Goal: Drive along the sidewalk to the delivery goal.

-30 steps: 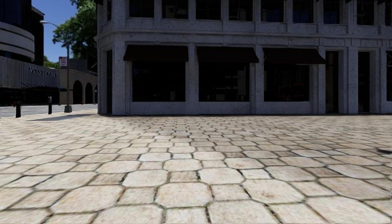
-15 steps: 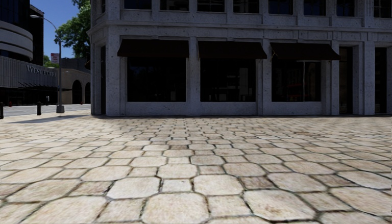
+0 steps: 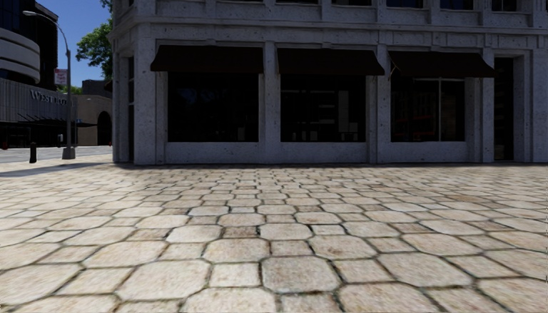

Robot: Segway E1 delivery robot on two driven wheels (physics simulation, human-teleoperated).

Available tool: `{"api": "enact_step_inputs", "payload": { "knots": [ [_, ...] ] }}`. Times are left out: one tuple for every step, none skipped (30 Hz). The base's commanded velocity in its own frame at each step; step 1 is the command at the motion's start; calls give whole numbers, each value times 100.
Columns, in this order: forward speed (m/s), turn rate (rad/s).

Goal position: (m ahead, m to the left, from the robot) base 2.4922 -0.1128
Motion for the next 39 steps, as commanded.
{"api": "enact_step_inputs", "payload": {
  "knots": [
    [200, 0],
    [200, 0],
    [200, 0],
    [200, 0],
    [200, 0],
    [200, 0],
    [200, 0],
    [200, 0],
    [200, 0],
    [200, 0],
    [200, 0],
    [200, 0],
    [200, 0],
    [200, 0],
    [200, 3],
    [200, 3],
    [200, 6],
    [177, 7],
    [154, 8],
    [131, 10],
    [131, 10],
    [122, 13],
    [119, 17],
    [119, 20],
    [118, 21],
    [118, 21],
    [118, 22],
    [118, 22],
    [118, 22],
    [118, 22],
    [118, 22],
    [118, 22],
    [116, 22],
    [110, 22],
    [97, 22],
    [97, 22],
    [91, 22],
    [90, 22],
    [90, 22]
  ]
}}
